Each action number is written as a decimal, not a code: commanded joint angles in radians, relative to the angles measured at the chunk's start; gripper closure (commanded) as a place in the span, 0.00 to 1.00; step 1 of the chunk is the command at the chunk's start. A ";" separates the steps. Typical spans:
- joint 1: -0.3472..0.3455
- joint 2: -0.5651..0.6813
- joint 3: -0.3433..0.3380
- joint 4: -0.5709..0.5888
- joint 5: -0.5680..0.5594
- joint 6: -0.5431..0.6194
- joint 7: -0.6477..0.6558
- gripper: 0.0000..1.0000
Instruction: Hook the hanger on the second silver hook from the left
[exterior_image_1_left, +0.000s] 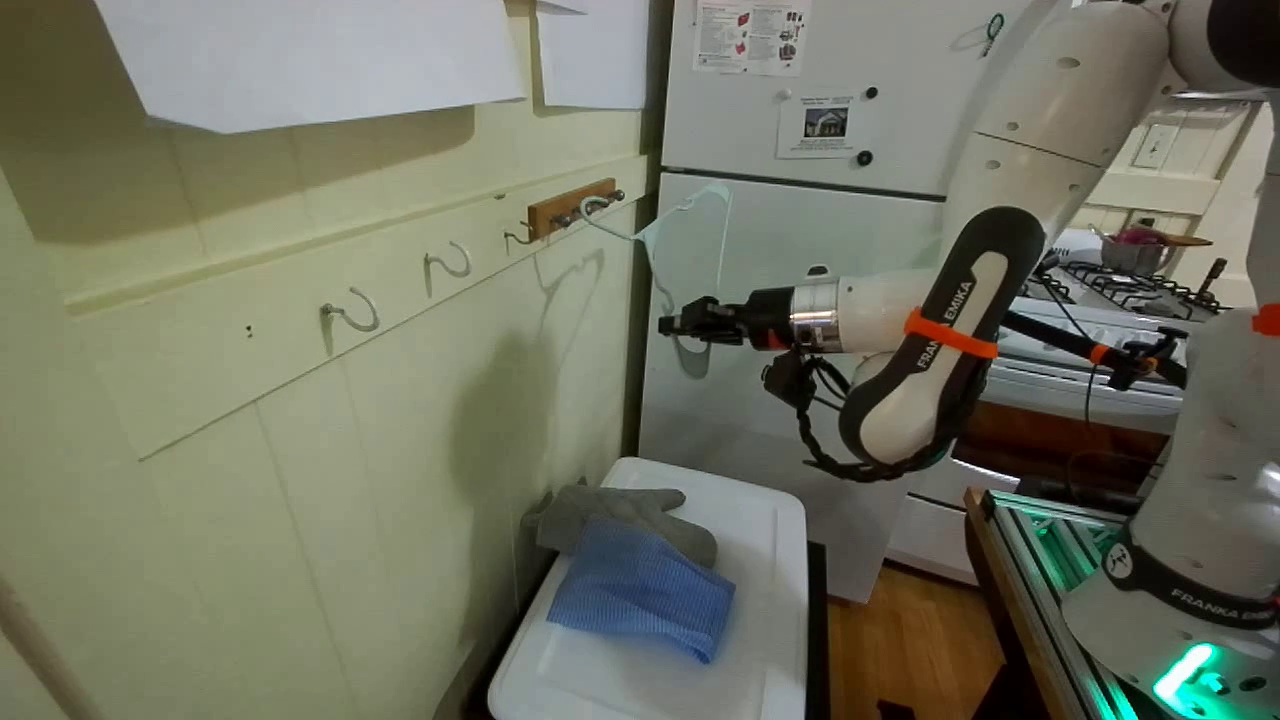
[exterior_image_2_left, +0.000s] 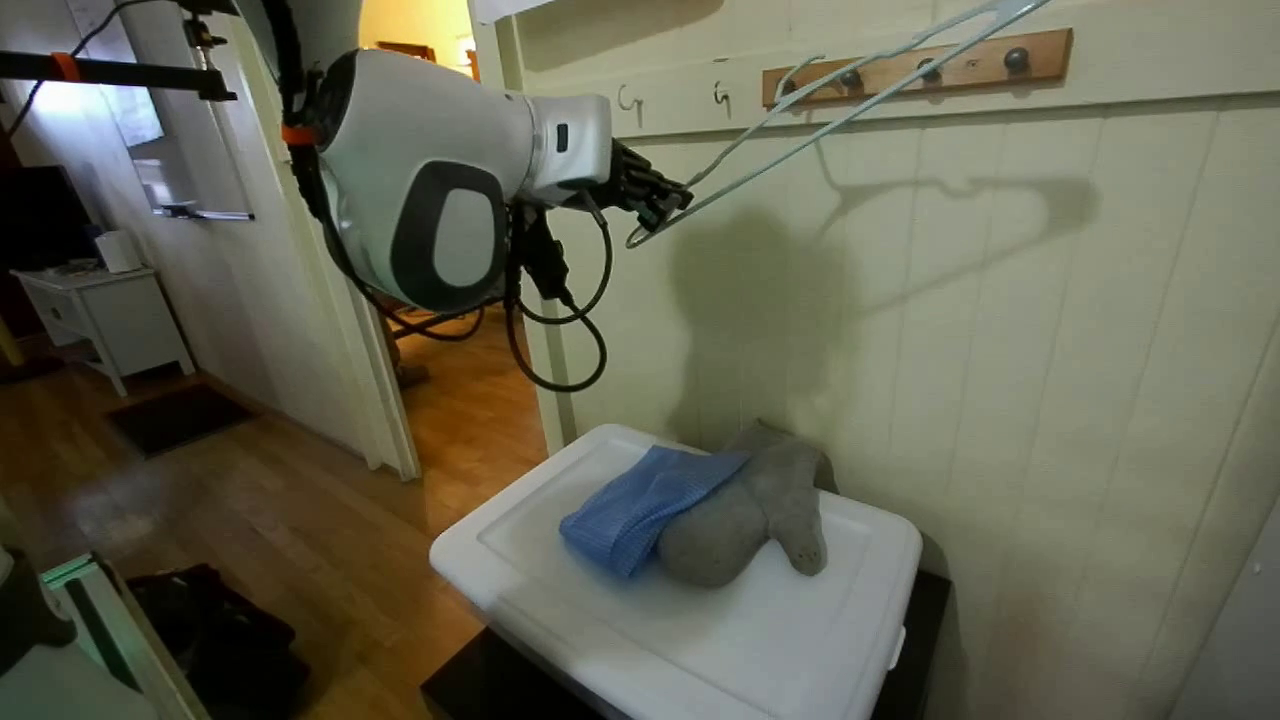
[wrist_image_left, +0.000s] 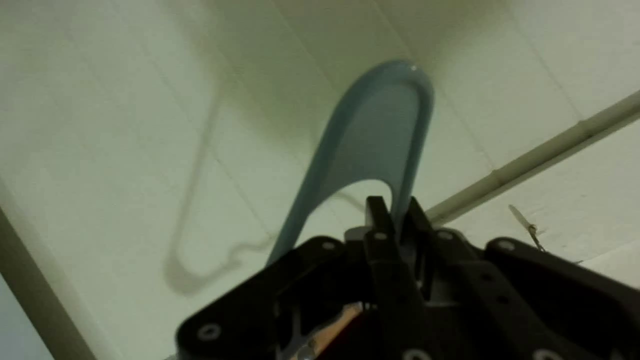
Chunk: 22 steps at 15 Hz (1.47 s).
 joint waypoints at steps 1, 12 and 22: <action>-0.019 -0.048 -0.026 -0.026 -0.090 -0.001 0.026 0.97; -0.107 0.075 -0.051 0.068 -0.357 0.013 0.171 0.97; -0.148 0.078 -0.057 0.114 -0.391 0.013 0.201 0.97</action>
